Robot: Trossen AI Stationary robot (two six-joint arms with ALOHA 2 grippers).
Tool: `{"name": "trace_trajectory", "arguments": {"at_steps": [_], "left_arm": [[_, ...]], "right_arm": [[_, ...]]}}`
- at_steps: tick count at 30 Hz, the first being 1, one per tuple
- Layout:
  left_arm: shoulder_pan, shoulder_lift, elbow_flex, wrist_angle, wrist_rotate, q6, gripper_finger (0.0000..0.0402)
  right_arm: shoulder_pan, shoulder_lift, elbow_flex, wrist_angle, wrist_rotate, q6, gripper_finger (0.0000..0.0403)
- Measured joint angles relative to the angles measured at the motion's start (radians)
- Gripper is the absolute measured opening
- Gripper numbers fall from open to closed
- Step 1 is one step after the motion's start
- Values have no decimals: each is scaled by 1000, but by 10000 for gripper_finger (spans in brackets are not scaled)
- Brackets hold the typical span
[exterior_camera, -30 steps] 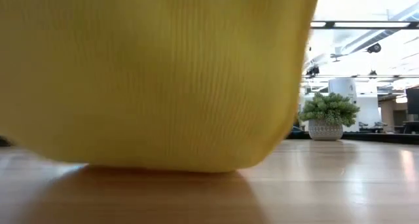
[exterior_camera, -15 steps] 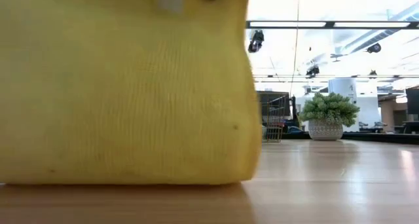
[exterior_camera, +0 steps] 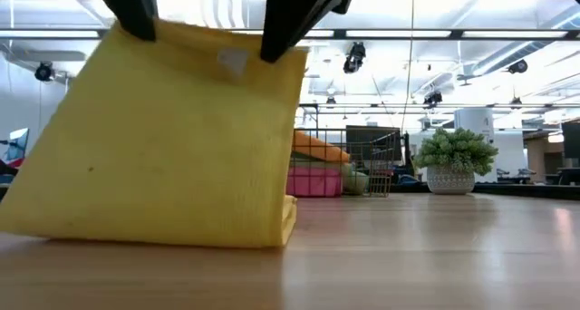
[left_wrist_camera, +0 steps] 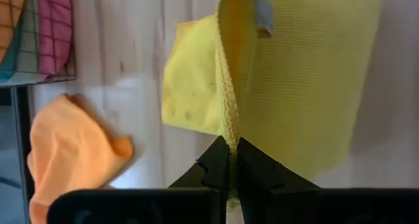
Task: Fold microfiber towels
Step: Fold the yellow microfiber cloth
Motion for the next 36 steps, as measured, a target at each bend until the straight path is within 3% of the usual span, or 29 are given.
{"name": "trace_trajectory", "arguments": {"at_steps": [5,18,36], "left_arm": [[14,-58,-110,29,-40,21,5],[127,-231,-385,280,-10,233,5],[232,-243,-569,485,13,477,5]], "right_arm": [[-32,0,-15,12,12,-50,8],[-125,0,-41,12,-23,-110,8],[-215,-4,-153,22,-103,-92,8]]}}
